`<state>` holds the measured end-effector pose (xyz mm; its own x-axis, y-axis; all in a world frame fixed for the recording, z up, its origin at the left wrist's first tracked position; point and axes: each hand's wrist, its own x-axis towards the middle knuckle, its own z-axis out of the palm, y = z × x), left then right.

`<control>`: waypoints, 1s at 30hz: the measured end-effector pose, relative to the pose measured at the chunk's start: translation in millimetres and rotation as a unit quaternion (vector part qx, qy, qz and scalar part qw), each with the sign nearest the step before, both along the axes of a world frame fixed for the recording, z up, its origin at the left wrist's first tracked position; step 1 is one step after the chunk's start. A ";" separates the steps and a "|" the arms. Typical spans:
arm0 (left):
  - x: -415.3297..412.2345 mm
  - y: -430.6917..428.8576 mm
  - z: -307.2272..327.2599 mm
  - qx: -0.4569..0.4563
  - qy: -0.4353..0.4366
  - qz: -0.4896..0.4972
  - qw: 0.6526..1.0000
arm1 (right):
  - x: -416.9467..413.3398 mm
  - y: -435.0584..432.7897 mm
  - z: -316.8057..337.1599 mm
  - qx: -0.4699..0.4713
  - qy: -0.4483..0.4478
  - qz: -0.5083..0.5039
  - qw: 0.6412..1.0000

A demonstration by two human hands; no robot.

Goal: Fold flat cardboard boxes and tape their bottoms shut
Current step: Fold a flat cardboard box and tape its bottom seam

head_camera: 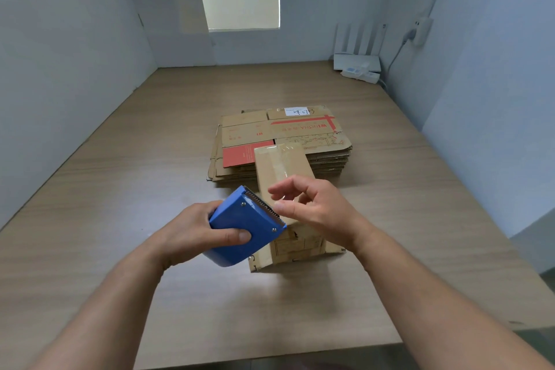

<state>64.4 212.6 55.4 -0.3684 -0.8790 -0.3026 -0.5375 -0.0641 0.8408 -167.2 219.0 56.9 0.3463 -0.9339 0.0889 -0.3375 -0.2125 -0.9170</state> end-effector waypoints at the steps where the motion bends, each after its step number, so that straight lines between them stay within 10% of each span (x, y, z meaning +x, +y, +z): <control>1: -1.2 -0.1 0.6 0.003 -0.003 -0.005 1.000 | 0.4 -0.3 -1.2 -0.017 0.019 -0.011 1.000; 30: -9.7 -3.5 11.1 0.010 -0.021 -0.052 0.998 | -9.2 2.7 -3.5 0.025 -0.039 0.016 0.999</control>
<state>54.7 209.1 66.5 -0.4443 -0.8302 -0.3366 -0.5764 -0.0227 0.8169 -176.4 221.7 53.4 0.3703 -0.9263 0.0699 -0.2591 -0.1753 -0.9498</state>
